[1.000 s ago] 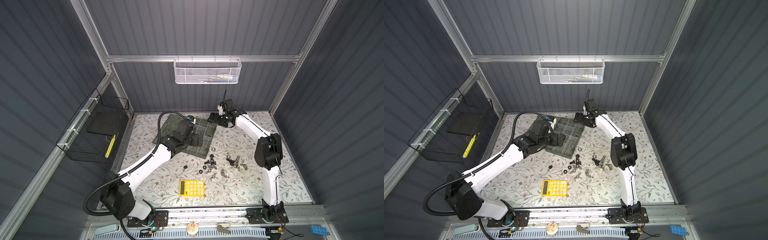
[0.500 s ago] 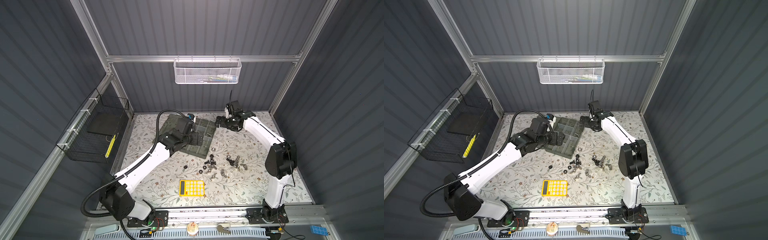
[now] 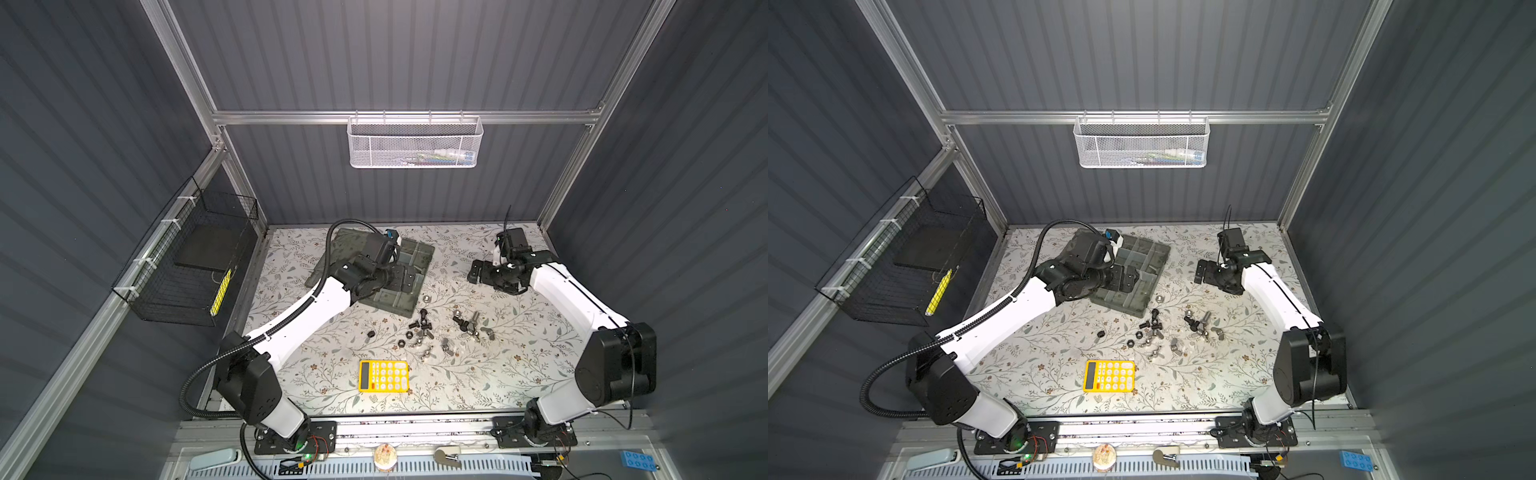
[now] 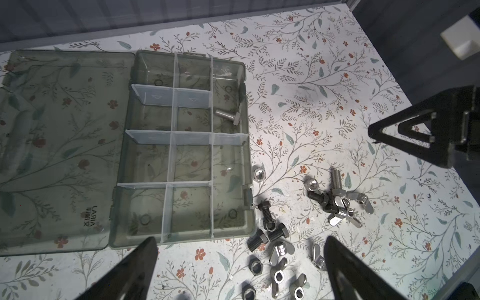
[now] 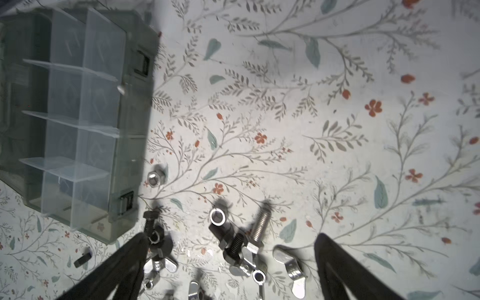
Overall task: Sort the screws and nuts into containers
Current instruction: 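Move the right gripper back over the bolt pile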
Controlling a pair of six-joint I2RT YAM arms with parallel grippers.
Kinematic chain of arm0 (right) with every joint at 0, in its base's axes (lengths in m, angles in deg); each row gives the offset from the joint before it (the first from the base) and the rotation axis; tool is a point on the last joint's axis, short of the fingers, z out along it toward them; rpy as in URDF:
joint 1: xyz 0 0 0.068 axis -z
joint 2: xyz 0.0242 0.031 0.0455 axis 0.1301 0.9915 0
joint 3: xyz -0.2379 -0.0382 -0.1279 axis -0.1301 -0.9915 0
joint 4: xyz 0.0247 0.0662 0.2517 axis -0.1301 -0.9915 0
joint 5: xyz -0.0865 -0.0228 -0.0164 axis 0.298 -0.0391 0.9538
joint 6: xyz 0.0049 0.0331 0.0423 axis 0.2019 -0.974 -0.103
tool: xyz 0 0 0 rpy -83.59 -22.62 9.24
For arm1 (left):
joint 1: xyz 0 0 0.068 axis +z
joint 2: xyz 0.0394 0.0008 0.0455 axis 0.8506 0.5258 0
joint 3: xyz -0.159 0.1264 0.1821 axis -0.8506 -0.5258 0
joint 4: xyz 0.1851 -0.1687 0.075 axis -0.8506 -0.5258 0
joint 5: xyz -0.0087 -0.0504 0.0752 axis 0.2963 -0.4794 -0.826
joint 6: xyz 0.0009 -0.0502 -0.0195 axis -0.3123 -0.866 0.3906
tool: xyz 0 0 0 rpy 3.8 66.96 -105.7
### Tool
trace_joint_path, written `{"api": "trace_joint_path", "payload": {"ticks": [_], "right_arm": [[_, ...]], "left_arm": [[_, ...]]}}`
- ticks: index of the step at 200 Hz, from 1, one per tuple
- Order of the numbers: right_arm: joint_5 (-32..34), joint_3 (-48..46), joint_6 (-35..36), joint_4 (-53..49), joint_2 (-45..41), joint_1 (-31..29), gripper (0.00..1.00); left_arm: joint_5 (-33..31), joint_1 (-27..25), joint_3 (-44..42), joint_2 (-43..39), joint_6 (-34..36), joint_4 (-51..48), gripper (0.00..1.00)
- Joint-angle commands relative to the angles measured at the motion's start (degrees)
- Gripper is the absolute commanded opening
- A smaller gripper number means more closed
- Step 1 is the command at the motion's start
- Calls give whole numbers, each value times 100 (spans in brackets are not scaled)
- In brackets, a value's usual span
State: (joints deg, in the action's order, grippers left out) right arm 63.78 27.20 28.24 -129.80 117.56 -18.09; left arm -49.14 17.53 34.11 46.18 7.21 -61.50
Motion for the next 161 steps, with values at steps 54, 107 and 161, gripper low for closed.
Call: {"api": "trace_joint_path", "payload": {"ticks": [54,107,161], "right_arm": [[-86,-885,154,478,-20,-81,99],[66,-1116,-9,600,168,-81,99],[150,-1351,-331,878,494,-90,84]], "left_arm": [[397,-301,21,421,-233,523,100],[338,-559,-911,389,-685,1653,100],[308,-813,-1069,429,-628,1820,100]]}}
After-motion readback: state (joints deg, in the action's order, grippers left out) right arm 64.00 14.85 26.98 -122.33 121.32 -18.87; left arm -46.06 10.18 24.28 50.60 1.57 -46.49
